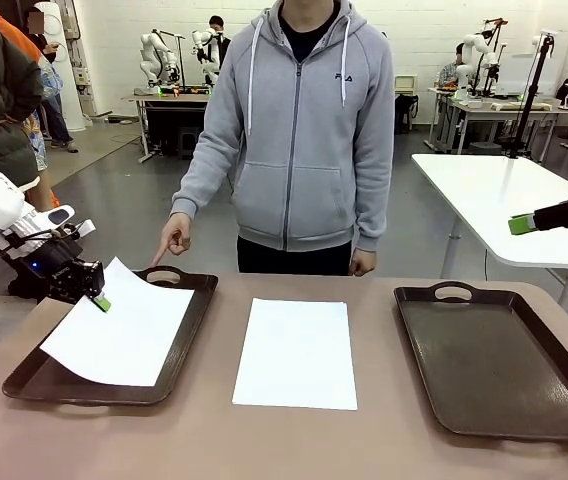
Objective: Sort the A4 documents.
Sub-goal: Place the A4 Paper in the designated Handle tray.
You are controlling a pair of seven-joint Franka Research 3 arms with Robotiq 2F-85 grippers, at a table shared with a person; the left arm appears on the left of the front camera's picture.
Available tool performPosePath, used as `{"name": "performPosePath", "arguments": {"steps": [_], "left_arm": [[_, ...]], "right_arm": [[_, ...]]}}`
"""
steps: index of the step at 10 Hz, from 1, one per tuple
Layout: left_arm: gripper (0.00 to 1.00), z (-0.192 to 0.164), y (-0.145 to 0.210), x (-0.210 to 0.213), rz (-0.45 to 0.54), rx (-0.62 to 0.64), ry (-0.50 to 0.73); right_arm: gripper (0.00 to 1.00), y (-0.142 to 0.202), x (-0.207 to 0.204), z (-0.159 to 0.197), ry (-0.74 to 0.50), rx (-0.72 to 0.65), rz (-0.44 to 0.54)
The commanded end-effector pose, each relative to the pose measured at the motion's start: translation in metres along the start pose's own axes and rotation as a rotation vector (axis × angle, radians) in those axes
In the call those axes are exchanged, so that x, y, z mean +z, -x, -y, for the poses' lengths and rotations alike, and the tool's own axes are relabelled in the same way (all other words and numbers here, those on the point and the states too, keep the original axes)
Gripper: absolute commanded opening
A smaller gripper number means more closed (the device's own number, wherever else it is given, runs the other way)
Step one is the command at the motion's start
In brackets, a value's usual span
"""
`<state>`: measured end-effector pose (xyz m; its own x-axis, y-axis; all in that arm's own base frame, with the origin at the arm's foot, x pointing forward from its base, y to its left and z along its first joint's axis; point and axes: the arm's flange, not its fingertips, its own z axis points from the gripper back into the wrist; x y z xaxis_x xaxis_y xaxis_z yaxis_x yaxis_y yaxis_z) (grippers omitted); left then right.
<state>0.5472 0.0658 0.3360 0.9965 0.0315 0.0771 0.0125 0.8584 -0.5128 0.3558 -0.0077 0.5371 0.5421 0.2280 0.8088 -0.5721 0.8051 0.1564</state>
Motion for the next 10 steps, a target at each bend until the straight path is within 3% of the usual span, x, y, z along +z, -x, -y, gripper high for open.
{"name": "performPosePath", "arguments": {"steps": [1, 4, 5, 6, 7, 8, 10], "left_arm": [[0.25, 0.002, 0.001, -0.002, -0.011, 0.018, -0.021], [0.57, 0.007, -0.003, 0.003, -0.022, 0.001, -0.035], [0.63, 0.009, -0.004, 0.006, -0.024, -0.006, -0.044], [0.77, 0.012, -0.006, 0.010, -0.020, -0.016, -0.053], [0.82, 0.015, -0.007, 0.013, -0.015, -0.027, -0.060], [0.96, 0.020, -0.010, 0.016, -0.010, -0.040, -0.064], [1.00, 0.027, -0.013, 0.021, -0.005, -0.060, -0.073]], "right_arm": [[1.00, 0.001, -0.001, 0.001, -0.011, 0.007, 0.002], [1.00, 0.001, -0.001, 0.001, -0.011, 0.007, 0.002], [1.00, 0.001, -0.001, 0.001, -0.011, 0.007, 0.002], [1.00, 0.001, -0.001, 0.001, -0.011, 0.007, 0.002], [1.00, 0.001, -0.001, 0.001, -0.011, 0.007, 0.002], [1.00, 0.001, -0.001, 0.001, -0.011, 0.007, 0.002], [1.00, 0.001, -0.001, 0.001, -0.011, 0.007, 0.002]]}}
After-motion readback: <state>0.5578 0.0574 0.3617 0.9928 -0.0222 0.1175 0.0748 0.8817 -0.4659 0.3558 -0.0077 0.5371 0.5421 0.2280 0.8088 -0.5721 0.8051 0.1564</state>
